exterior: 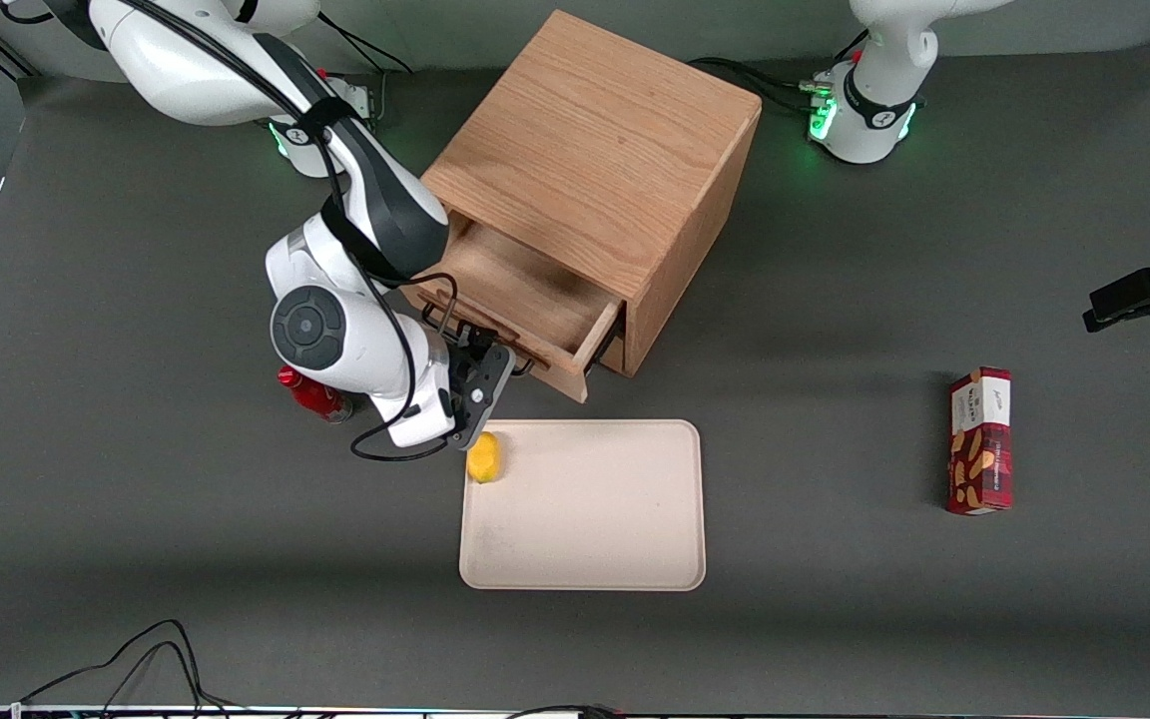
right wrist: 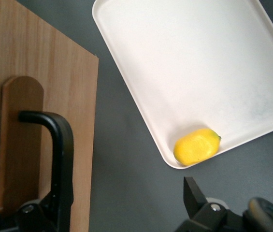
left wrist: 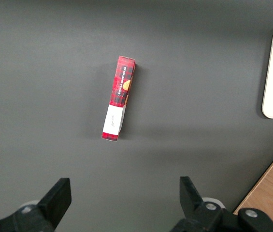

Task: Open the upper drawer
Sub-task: 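Pull the handle with the right gripper, sliding the drawer out, then keep pulling the drawer out further with the right gripper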

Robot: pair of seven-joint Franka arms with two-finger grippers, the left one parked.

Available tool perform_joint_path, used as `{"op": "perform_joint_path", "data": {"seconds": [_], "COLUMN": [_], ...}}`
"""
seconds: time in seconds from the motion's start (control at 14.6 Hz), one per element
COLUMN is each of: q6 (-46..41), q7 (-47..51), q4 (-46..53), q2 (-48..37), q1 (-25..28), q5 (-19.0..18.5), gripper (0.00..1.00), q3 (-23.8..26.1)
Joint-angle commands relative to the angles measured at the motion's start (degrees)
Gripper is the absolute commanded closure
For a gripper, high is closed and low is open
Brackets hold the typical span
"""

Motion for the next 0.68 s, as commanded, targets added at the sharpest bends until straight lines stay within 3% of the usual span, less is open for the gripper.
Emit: {"op": "perform_joint_path", "data": {"seconds": [0.0, 0.61], "q6": [-0.6, -0.7], "q7": [-1.3, -3.4], "q4": [2.2, 5.4], "q2": [2.1, 4.6], "q1": [-0.8, -2.9], "q5": [-2.1, -2.8], "gripper": [0.00, 0.00], "q3": [0.2, 0.2]}}
